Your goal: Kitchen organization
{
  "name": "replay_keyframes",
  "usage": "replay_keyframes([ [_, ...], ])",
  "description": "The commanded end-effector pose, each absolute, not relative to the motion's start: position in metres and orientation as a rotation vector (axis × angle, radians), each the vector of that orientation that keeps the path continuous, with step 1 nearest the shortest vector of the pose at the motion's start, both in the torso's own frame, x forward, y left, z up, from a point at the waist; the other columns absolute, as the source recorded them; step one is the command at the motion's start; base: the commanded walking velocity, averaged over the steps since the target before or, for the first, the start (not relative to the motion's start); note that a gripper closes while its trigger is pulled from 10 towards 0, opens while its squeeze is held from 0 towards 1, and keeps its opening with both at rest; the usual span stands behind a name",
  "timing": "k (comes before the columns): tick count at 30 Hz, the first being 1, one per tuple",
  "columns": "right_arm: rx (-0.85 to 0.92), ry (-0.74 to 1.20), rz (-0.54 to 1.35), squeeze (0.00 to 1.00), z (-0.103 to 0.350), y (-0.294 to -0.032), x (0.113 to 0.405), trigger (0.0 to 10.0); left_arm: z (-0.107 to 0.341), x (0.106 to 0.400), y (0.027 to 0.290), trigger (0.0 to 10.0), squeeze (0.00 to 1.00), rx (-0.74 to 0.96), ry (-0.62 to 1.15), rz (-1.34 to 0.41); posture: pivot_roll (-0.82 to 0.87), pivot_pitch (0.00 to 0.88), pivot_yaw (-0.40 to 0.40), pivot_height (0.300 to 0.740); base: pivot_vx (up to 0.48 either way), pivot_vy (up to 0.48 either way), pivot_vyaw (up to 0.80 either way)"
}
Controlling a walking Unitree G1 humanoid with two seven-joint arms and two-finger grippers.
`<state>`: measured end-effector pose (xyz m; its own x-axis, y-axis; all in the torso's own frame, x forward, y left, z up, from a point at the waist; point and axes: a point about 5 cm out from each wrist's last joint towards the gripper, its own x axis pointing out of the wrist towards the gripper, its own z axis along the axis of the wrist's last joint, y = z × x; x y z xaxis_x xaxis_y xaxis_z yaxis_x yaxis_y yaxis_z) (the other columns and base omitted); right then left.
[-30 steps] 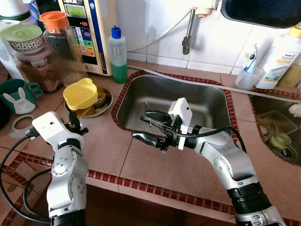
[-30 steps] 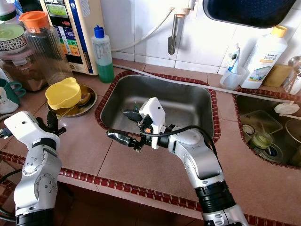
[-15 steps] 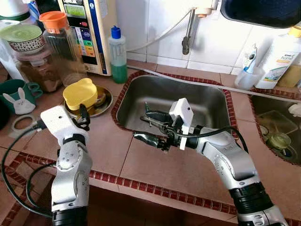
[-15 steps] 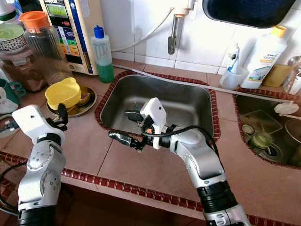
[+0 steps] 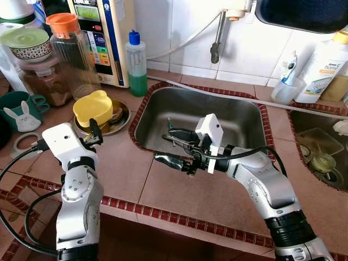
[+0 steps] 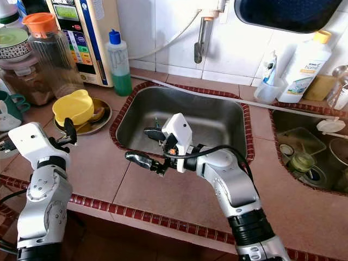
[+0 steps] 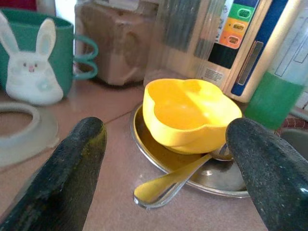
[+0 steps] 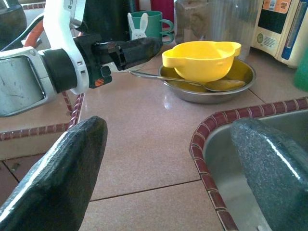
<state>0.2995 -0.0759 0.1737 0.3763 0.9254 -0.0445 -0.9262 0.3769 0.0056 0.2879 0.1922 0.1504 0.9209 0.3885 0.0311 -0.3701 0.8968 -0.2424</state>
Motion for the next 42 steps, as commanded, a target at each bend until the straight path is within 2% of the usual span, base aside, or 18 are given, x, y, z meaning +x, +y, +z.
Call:
replay_keyframes([
  [1, -0.047, 0.025, 1.197, 0.10, 0.179, -0.075, 0.300, 10.0, 0.144, 0.289, 0.194, 10.0, 0.07, -0.274, -0.039, 0.427, 0.11, 0.039, -0.021, 0.740, 0.000, 0.000, 0.00],
  [2, -0.048, 0.025, 1.198, 0.09, 0.179, -0.075, 0.300, 10.0, 0.141, 0.290, 0.194, 10.0, 0.00, -0.306, -0.029, 0.432, 0.11, 0.040, -0.022, 0.740, 0.000, 0.000, 0.00],
  [7, -0.052, 0.028, 1.206, 0.09, 0.180, -0.076, 0.298, 10.0, 0.129, 0.298, 0.192, 10.0, 0.00, -0.412, 0.026, 0.445, 0.10, 0.047, -0.026, 0.740, 0.000, 0.000, 0.00],
  [20, -0.032, 0.060, 1.260, 0.10, 0.181, -0.078, 0.288, 10.0, 0.137, 0.324, 0.183, 10.0, 0.00, -0.503, 0.002, 0.403, 0.07, 0.059, -0.027, 0.740, 0.000, 0.000, 0.00],
  [24, 0.008, 0.095, 1.360, 0.08, 0.182, -0.076, 0.276, 10.0, 0.139, 0.328, 0.181, 10.0, 0.00, -0.509, -0.008, 0.392, 0.06, 0.060, -0.027, 0.740, 0.000, 0.000, 0.00],
  [25, 0.006, 0.097, 1.366, 0.00, 0.182, -0.076, 0.275, 10.0, 0.139, 0.328, 0.181, 10.0, 0.00, -0.509, -0.008, 0.392, 0.06, 0.060, -0.027, 0.740, 0.000, 0.000, 0.00],
  [28, -0.001, 0.110, 1.371, 0.00, 0.180, -0.077, 0.273, 10.0, 0.138, 0.330, 0.182, 10.0, 0.00, -0.522, -0.014, 0.396, 0.06, 0.061, -0.028, 0.740, 0.000, 0.000, 0.00],
  [29, -0.003, 0.113, 1.372, 0.00, 0.179, -0.077, 0.273, 10.0, 0.138, 0.330, 0.182, 2.7, 0.00, -0.525, -0.016, 0.399, 0.06, 0.060, -0.028, 0.740, 0.000, 0.000, 0.00],
  [30, -0.002, 0.114, 1.372, 0.00, 0.179, -0.077, 0.273, 10.0, 0.138, 0.330, 0.183, 1.3, 0.00, -0.528, -0.018, 0.401, 0.06, 0.060, -0.026, 0.740, 0.000, 0.000, 0.00],
  [31, -0.002, 0.114, 1.372, 0.00, 0.179, -0.077, 0.273, 10.0, 0.138, 0.330, 0.183, 1.3, 0.00, -0.528, -0.018, 0.401, 0.06, 0.060, -0.026, 0.740, 0.000, 0.000, 0.00],
  [32, -0.001, 0.115, 1.373, 0.00, 0.179, -0.077, 0.272, 10.0, 0.138, 0.330, 0.184, 0.0, 0.00, -0.537, -0.021, 0.402, 0.06, 0.060, -0.026, 0.740, 0.000, 0.000, 0.00],
  [42, -0.005, 0.128, 1.368, 0.00, 0.179, -0.078, 0.272, 10.0, 0.139, 0.330, 0.191, 0.0, 0.00, -0.534, -0.043, 0.431, 0.06, 0.059, -0.025, 0.740, 0.000, 0.000, 0.00],
])
